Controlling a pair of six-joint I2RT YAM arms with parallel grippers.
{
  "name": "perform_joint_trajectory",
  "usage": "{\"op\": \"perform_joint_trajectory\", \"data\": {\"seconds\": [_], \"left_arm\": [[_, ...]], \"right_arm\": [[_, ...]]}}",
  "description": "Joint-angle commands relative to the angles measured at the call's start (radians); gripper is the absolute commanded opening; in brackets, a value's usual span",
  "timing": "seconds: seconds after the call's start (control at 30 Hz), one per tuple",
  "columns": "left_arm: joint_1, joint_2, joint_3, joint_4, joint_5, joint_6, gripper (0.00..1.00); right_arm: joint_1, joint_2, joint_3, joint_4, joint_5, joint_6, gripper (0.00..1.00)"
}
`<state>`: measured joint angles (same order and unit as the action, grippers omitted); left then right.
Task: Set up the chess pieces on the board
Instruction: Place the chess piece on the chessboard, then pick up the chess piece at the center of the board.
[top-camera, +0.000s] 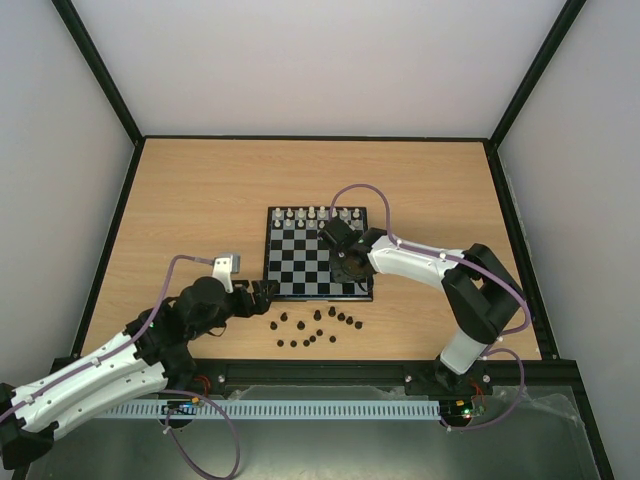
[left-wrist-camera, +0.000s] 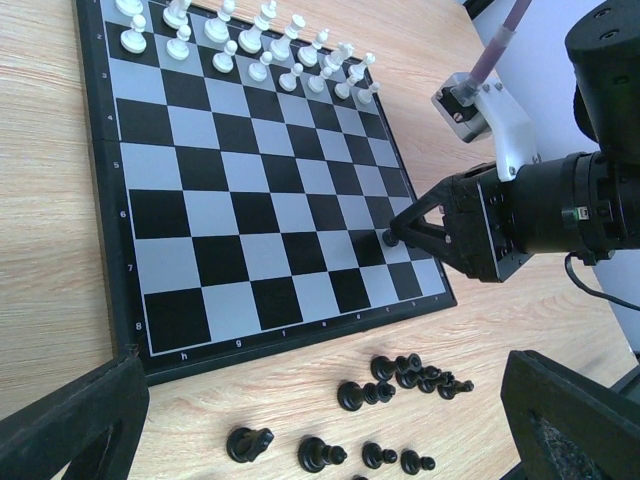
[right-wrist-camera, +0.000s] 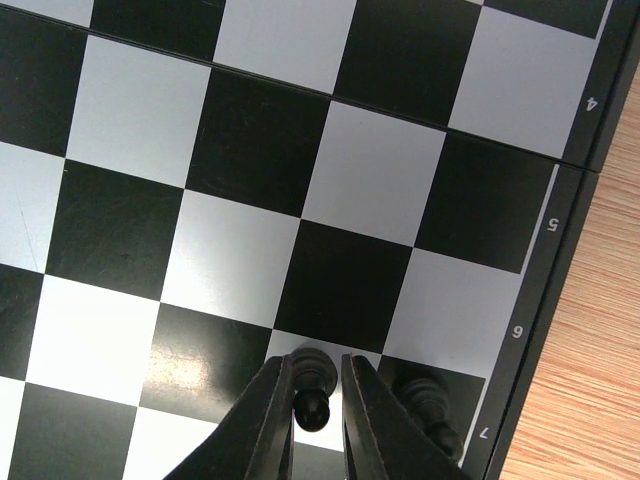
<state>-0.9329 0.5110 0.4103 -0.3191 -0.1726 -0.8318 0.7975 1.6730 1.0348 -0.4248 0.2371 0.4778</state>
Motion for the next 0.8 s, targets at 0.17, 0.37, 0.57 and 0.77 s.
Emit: {"op": "perform_joint_trajectory", "data": {"seconds": [0.17,0.37,0.57,0.77], "left_arm": [[-0.004,0.013,-0.010,0.029,0.008,-0.005,0.99],[-0.005,0.021,-0.010,0.036,0.010,-0.006,1.00],[-0.005,0.035,-0.003,0.040,0.004,-0.005,0.99],[-0.005,0.069,0.007,0.058,-0.006,-0.001,0.99]], "right_arm": [[-0.005,-0.032,-0.027,-0.057,0.021,-0.001,0.14],[-0.006,-0.099,-0.034,-0.041,-0.025,-0.013,0.19],[0.009,-0.234,-0.050,-0.029,-0.068,-0.029,0.30],[0.070,-0.369,-0.087,-0.070,-0.079,-0.003,0.56]]}}
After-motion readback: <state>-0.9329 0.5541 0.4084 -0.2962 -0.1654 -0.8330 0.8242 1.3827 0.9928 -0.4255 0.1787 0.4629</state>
